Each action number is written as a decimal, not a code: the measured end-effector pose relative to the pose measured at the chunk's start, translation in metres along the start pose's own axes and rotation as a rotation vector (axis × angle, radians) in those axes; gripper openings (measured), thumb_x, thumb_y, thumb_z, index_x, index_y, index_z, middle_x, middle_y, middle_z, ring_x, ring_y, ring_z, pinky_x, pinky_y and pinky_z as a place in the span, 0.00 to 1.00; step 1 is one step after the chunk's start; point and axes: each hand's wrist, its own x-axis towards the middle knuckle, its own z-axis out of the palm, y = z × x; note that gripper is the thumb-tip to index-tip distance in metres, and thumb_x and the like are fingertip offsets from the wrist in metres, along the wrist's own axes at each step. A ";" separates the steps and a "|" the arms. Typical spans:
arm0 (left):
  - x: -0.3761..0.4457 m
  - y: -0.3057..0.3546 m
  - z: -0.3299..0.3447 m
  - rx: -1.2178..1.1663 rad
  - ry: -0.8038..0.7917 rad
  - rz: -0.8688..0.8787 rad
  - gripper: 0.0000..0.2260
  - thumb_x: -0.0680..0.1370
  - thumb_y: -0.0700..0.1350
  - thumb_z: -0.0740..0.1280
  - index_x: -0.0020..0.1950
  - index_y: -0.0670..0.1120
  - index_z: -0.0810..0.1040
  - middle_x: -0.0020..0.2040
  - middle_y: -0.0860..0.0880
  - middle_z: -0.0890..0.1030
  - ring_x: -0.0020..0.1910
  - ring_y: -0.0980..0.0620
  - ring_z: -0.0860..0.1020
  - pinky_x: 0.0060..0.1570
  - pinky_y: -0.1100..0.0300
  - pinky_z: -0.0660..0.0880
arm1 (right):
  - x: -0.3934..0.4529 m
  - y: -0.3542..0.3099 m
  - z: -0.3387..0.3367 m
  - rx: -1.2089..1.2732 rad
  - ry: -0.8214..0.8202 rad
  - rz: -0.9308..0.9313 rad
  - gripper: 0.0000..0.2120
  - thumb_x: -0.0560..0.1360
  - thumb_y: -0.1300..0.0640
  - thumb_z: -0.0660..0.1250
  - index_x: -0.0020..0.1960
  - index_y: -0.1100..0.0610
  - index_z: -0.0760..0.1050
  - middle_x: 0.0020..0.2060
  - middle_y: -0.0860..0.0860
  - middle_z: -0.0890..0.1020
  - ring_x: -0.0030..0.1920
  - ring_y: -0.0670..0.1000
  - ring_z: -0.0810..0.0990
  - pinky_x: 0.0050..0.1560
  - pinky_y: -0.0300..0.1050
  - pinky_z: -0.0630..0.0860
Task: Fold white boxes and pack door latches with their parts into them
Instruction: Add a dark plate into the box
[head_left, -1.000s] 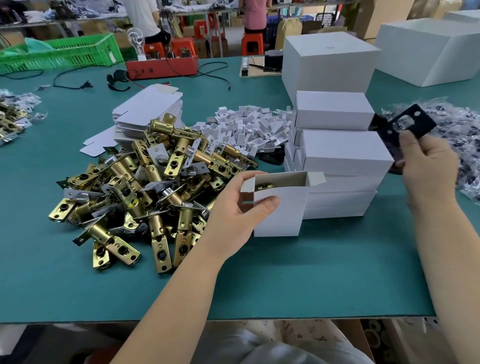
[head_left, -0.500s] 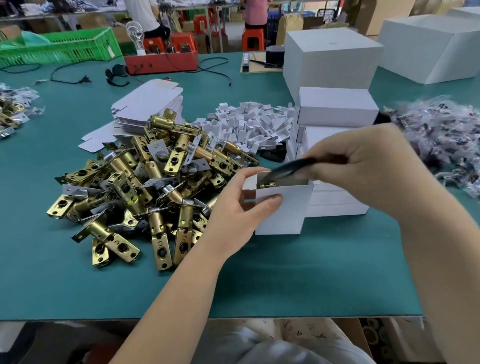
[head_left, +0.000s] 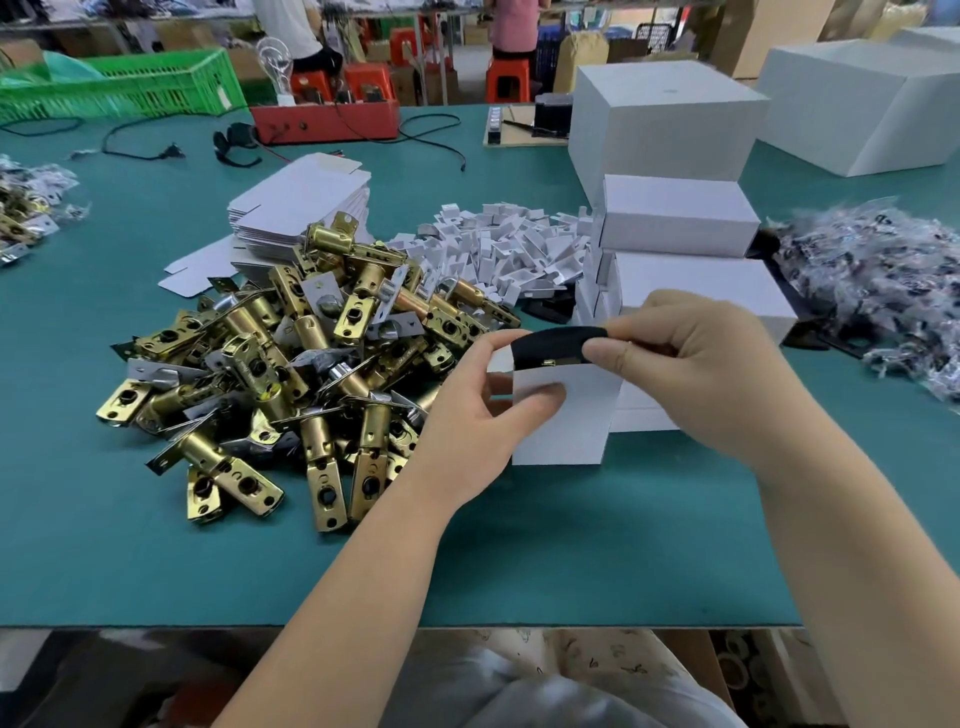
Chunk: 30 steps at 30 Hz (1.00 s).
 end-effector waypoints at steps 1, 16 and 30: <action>0.000 0.001 -0.001 0.005 0.008 -0.001 0.19 0.71 0.52 0.73 0.60 0.61 0.75 0.50 0.55 0.84 0.52 0.54 0.82 0.50 0.64 0.76 | -0.001 0.001 0.001 -0.036 -0.009 -0.010 0.06 0.74 0.53 0.68 0.41 0.50 0.83 0.30 0.46 0.68 0.31 0.42 0.69 0.30 0.34 0.61; -0.004 0.013 -0.004 -0.003 -0.012 -0.037 0.17 0.69 0.60 0.68 0.57 0.62 0.78 0.51 0.51 0.84 0.54 0.51 0.81 0.57 0.55 0.76 | -0.014 0.012 0.016 -0.226 0.139 -0.109 0.07 0.72 0.45 0.67 0.45 0.45 0.81 0.46 0.44 0.71 0.34 0.38 0.70 0.38 0.32 0.66; 0.137 0.036 -0.014 1.125 -0.058 -0.033 0.10 0.80 0.42 0.63 0.56 0.44 0.83 0.47 0.47 0.82 0.41 0.49 0.80 0.35 0.60 0.74 | -0.028 0.039 0.057 -0.117 0.507 -0.336 0.11 0.74 0.59 0.70 0.54 0.62 0.80 0.50 0.59 0.75 0.35 0.48 0.73 0.31 0.48 0.77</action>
